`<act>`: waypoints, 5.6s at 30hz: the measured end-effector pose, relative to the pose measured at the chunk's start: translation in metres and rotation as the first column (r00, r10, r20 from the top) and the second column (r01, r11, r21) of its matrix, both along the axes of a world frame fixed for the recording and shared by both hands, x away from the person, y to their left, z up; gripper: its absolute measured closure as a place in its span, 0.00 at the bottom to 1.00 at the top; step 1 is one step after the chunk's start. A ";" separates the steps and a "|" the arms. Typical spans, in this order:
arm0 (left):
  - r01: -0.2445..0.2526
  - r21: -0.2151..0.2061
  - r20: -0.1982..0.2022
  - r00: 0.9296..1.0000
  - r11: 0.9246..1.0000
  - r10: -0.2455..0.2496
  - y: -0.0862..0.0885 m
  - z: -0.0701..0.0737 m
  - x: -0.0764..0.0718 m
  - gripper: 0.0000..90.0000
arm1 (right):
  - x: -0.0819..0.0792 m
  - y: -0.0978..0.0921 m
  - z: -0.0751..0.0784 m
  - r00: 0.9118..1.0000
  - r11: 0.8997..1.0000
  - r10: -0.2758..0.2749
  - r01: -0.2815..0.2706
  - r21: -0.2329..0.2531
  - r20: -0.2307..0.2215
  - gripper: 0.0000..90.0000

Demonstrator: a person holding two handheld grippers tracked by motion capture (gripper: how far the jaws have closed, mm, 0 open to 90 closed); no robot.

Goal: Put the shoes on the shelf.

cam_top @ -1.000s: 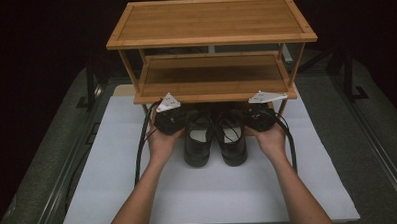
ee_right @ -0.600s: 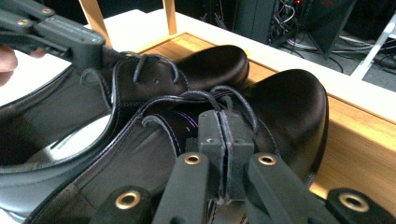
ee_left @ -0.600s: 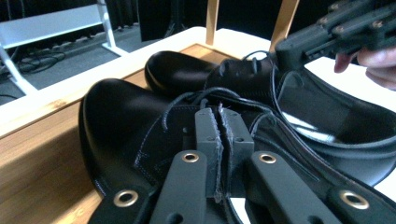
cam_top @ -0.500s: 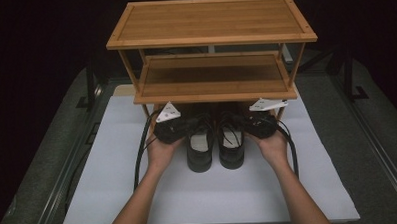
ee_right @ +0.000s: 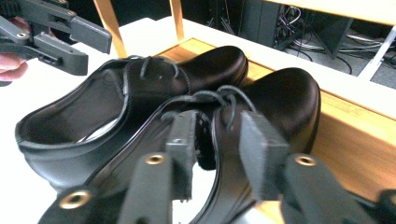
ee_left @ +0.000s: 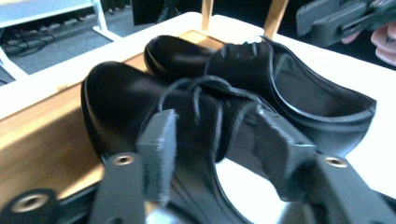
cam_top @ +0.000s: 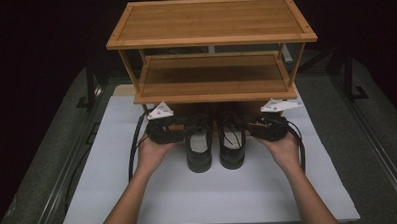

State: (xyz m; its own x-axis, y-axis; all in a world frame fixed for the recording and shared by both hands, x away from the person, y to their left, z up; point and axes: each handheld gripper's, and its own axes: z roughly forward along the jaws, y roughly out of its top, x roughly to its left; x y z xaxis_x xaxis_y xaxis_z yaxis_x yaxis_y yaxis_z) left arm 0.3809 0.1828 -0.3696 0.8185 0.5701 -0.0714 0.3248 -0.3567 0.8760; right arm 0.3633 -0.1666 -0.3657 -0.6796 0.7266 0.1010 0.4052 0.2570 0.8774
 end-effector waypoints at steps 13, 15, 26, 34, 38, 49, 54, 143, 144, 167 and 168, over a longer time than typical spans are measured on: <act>-0.009 0.017 -0.007 1.000 1.000 0.010 0.034 -0.015 -0.045 0.21 | -0.046 -0.024 -0.019 0.999 1.000 0.001 -0.002 -0.015 -0.041 0.42; -0.018 0.037 -0.012 1.000 0.999 0.019 0.036 -0.024 -0.050 0.18 | -0.051 -0.025 -0.027 0.998 1.000 0.008 -0.009 -0.020 -0.057 0.38; 0.052 0.163 -0.078 0.996 0.985 -0.040 0.014 -0.064 -0.056 0.11 | -0.052 -0.005 -0.071 0.980 0.992 0.061 -0.081 -0.101 -0.189 0.24; 0.085 0.258 -0.084 0.994 0.962 -0.066 -0.004 -0.078 -0.052 0.09 | -0.046 0.014 -0.089 0.975 0.983 0.079 -0.110 -0.147 -0.206 0.18; 0.089 0.268 -0.087 0.994 0.959 -0.068 -0.010 -0.083 -0.048 0.09 | -0.043 0.020 -0.090 0.978 0.982 0.076 -0.107 -0.153 -0.196 0.17; 0.101 0.284 -0.102 0.992 0.953 -0.075 -0.031 -0.084 -0.038 0.05 | -0.041 0.029 -0.090 0.979 0.983 0.074 -0.103 -0.149 -0.189 0.16; 0.098 0.295 -0.117 0.991 0.950 -0.066 -0.036 -0.083 -0.030 0.03 | -0.038 0.036 -0.090 0.981 0.985 0.065 -0.093 -0.148 -0.185 0.16; 0.017 0.171 -0.102 0.995 0.985 0.000 -0.016 -0.056 0.020 0.02 | 0.005 0.011 -0.070 0.990 0.990 -0.076 0.061 -0.126 -0.118 0.03; 0.016 0.167 -0.100 0.995 0.986 0.001 -0.014 -0.055 0.017 0.00 | 0.001 0.007 -0.070 0.991 0.990 -0.078 0.063 -0.125 -0.113 0.03; -0.067 0.245 -0.072 0.994 0.967 0.087 0.073 -0.058 -0.076 0.00 | -0.087 -0.072 -0.078 0.980 0.974 -0.167 0.147 -0.174 -0.110 0.03; -0.073 0.254 -0.069 0.993 0.964 0.094 0.078 -0.059 -0.081 0.00 | -0.090 -0.076 -0.079 0.979 0.972 -0.172 0.150 -0.179 -0.112 0.03</act>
